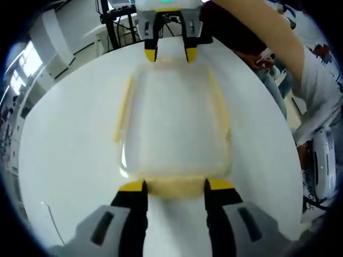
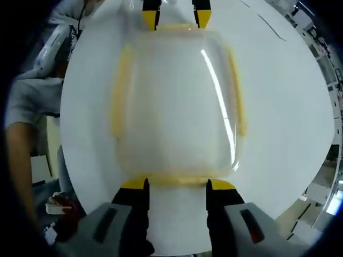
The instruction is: Snap each plastic latch of the storage box into its locked position after aligning the lid with the box until every specified latch is closed and the lid sits flush.
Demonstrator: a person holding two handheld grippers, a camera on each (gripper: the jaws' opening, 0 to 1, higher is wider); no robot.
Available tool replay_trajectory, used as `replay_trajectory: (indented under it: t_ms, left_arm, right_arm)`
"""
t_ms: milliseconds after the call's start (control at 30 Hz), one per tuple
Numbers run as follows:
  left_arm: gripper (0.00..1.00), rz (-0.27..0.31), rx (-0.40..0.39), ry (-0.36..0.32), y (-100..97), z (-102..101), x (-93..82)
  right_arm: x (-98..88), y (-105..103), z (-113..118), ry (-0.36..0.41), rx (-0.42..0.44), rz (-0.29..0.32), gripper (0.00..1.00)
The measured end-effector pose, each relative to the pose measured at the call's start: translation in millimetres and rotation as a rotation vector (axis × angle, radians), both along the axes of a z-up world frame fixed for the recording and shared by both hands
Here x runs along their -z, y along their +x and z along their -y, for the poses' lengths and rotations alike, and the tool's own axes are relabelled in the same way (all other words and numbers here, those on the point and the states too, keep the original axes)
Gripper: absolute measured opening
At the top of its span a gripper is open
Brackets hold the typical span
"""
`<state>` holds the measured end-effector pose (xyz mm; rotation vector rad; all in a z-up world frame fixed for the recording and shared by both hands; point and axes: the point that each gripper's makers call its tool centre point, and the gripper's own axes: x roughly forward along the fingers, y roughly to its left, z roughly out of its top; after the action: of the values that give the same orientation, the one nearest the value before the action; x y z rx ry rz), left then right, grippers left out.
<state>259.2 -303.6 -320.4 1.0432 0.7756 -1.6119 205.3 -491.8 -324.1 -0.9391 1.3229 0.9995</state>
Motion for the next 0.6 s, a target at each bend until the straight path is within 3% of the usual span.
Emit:
replay_trajectory:
  t_ms: [600]
  left_arm:
    - [0.41,-0.002,0.000,0.014,1.2,-4.3,0.2]
  right_arm:
    - [0.6,-3.4,-3.0,-0.012,0.010,-0.011,0.40]
